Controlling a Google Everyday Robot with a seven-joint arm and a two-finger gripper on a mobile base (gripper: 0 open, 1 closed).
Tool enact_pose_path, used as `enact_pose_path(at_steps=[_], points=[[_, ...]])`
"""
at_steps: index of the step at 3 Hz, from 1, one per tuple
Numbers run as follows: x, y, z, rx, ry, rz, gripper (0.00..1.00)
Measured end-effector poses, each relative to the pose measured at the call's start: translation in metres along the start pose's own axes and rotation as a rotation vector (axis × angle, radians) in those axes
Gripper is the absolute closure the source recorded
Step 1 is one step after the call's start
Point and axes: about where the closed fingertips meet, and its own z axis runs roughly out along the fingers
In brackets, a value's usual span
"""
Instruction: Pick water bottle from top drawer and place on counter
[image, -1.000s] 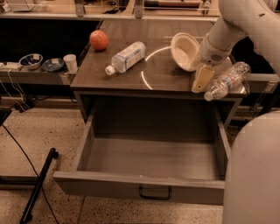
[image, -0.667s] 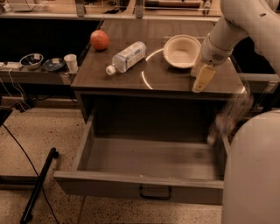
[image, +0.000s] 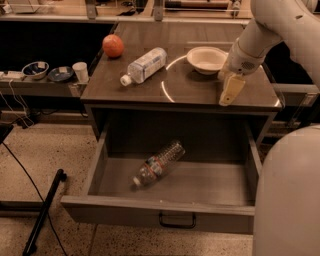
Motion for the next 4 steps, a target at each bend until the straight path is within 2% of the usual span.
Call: enact_pose_path(at_steps=[1, 2, 3, 4], points=[[0.000, 0.000, 0.000, 0.000, 0.000, 0.000, 0.16], [0.000, 0.001, -0.001, 0.000, 0.000, 0.000, 0.00], [-0.009, 0.006, -0.024, 0.042, 0.075, -0.102, 0.00], [-0.025, 0.031, -0.059, 0.081, 0.139, -0.258, 0.00]])
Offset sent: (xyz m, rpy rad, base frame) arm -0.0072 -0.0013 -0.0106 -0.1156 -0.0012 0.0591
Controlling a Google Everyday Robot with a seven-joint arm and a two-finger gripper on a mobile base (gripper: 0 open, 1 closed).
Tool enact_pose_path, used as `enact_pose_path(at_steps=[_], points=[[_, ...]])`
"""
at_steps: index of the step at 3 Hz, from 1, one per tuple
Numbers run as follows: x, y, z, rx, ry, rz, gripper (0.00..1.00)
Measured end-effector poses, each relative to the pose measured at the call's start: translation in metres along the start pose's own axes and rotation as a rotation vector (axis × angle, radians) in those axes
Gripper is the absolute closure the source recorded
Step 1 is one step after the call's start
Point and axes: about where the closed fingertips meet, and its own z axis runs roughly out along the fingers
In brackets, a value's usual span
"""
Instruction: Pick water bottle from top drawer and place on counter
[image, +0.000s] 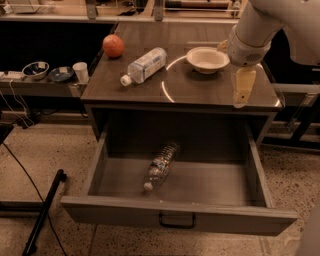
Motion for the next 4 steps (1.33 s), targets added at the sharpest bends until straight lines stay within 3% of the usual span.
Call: enact_pose_path(at_steps=[1, 2, 3, 4], points=[[-0.001, 0.005, -0.008, 0.004, 0.005, -0.007, 0.00], [-0.005, 0.000, 0.008, -0.018, 0.017, -0.060, 0.00], [-0.002, 0.009, -0.012, 0.072, 0.050, -0.223, 0.00], [-0.049, 0.046, -0.047, 0.197, 0.000, -0.461, 0.00]])
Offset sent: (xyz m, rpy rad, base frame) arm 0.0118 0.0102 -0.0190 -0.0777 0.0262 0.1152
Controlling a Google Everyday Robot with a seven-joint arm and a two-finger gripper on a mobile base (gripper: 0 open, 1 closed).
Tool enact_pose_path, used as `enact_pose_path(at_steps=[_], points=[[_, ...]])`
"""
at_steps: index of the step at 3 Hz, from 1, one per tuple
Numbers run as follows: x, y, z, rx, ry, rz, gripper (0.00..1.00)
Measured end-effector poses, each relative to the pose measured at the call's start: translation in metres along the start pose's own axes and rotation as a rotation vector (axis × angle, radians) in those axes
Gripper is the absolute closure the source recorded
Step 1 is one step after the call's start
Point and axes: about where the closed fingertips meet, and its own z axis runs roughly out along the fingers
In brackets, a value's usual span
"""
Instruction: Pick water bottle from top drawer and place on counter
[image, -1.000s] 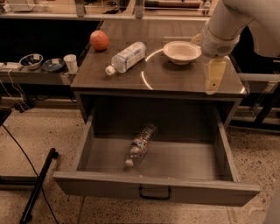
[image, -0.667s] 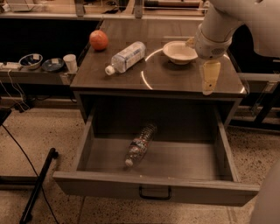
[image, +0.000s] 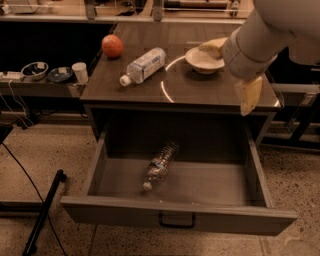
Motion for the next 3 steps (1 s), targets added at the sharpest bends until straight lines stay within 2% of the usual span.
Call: enact_pose_path(at_steps=[1, 2, 3], points=[[-0.042, 0.013, 0.018, -0.030, -0.057, -0.131, 0.00], [-0.061, 0.011, 0.039, -0.094, -0.141, -0.224, 0.00], [-0.106, 0.028, 0.073, -0.165, -0.231, -0.433, 0.00]])
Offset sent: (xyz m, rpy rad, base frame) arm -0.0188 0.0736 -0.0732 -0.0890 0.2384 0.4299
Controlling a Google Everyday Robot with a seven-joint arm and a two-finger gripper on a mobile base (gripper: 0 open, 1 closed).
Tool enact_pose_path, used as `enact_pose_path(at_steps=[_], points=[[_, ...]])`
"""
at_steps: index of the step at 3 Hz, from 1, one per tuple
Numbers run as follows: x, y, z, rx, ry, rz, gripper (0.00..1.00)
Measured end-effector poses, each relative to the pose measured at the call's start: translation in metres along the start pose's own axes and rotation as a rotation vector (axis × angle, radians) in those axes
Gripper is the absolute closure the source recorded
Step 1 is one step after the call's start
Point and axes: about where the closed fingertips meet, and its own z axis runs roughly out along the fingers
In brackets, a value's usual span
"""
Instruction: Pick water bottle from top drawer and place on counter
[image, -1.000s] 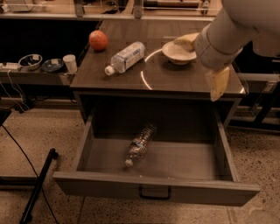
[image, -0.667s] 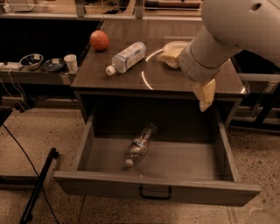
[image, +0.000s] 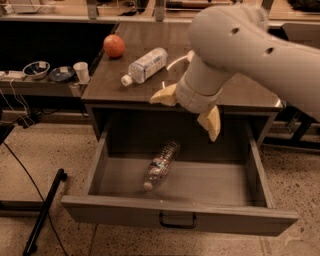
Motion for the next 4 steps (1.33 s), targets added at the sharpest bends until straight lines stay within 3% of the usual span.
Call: enact_pose_path(at_steps=[1, 2, 3, 4], points=[[-0.039, 0.016, 0.064, -0.136, -0.037, -0.177, 0.00], [-0.041, 0.040, 0.137, -0.302, 0.025, -0.260, 0.00], [-0.032, 0.035, 0.165, -0.343, 0.052, -0.254, 0.00], [-0.037, 0.026, 0.189, -0.335, -0.020, -0.221, 0.19]])
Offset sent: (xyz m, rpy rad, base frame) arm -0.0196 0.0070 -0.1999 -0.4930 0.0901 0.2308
